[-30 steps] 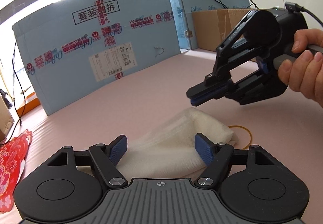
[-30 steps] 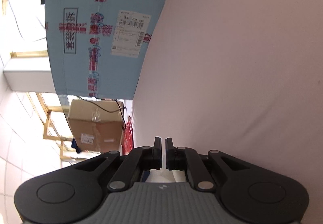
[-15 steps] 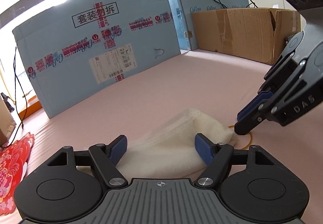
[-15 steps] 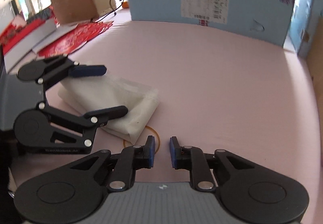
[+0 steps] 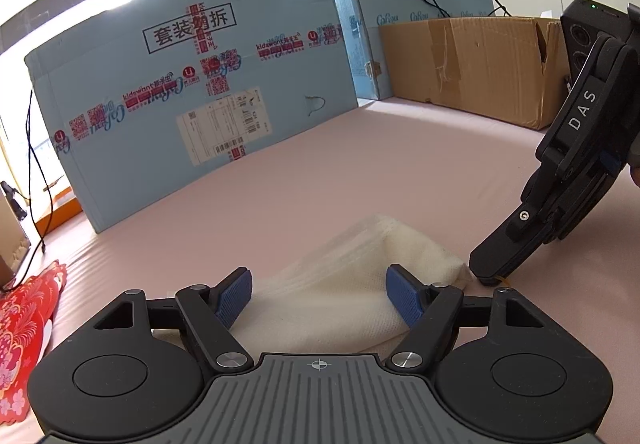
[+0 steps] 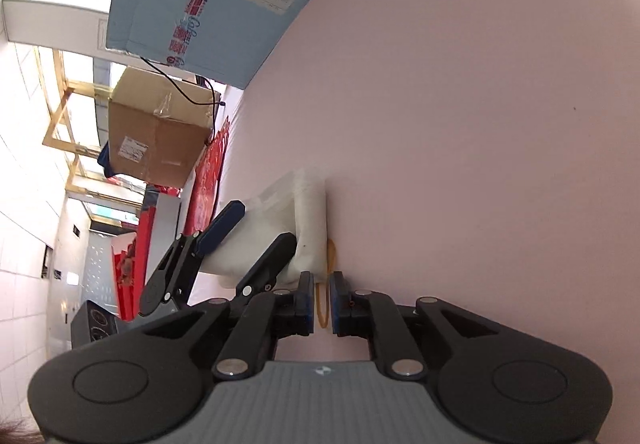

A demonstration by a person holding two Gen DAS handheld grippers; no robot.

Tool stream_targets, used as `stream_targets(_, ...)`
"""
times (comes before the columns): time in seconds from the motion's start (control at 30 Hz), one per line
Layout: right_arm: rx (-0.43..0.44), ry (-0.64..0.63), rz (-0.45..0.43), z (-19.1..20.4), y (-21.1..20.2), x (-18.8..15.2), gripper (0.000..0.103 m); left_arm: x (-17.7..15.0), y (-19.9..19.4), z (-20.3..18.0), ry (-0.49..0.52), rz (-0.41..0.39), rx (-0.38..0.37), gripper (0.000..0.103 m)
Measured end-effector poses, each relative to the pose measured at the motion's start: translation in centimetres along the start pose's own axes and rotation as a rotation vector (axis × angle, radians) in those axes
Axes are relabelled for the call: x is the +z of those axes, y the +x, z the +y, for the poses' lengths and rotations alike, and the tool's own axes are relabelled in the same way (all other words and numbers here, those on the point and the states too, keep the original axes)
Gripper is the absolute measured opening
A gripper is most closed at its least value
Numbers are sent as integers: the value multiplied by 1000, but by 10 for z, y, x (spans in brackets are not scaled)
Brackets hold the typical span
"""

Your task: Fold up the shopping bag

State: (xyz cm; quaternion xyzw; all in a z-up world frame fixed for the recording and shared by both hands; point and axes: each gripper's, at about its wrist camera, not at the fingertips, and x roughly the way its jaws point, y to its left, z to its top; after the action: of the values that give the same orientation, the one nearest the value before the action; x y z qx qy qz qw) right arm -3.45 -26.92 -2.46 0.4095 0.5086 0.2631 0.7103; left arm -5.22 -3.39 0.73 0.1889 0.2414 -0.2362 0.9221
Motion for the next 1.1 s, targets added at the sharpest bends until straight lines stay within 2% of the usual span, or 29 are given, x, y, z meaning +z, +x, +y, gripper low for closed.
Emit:
stream_targets(0.1,2,-23,1,5,3,0,14,0,0,-1,1,0,1,75)
stream_targets(0.17,-1,-28,-14,5,2,-1,4,0,0,0,1,0,2,75)
stream_targets(0.2,4,-24,-18,4,1,-2,3,0,0,0,0,0,1,75)
stream_targets(0.57,240,161,-65,-8,24,8,1,1,1,6,-1,2,-2,75)
stream_targets(0.7,258,166,-82,-3,32,12,1,1,2,7,1,1,-4,75)
stream_targets(0.9,231,108,-114,7,22,19,1,-1,-1,2,-4,0,-5,75)
stream_targets(1.03,230,90,-96,7,17,19,1,-1,-1,4,-13,1,-8,76)
stream_targets(1.1,208,79,-113,2,5,15,1,-2,-2,5,-29,5,-10,81)
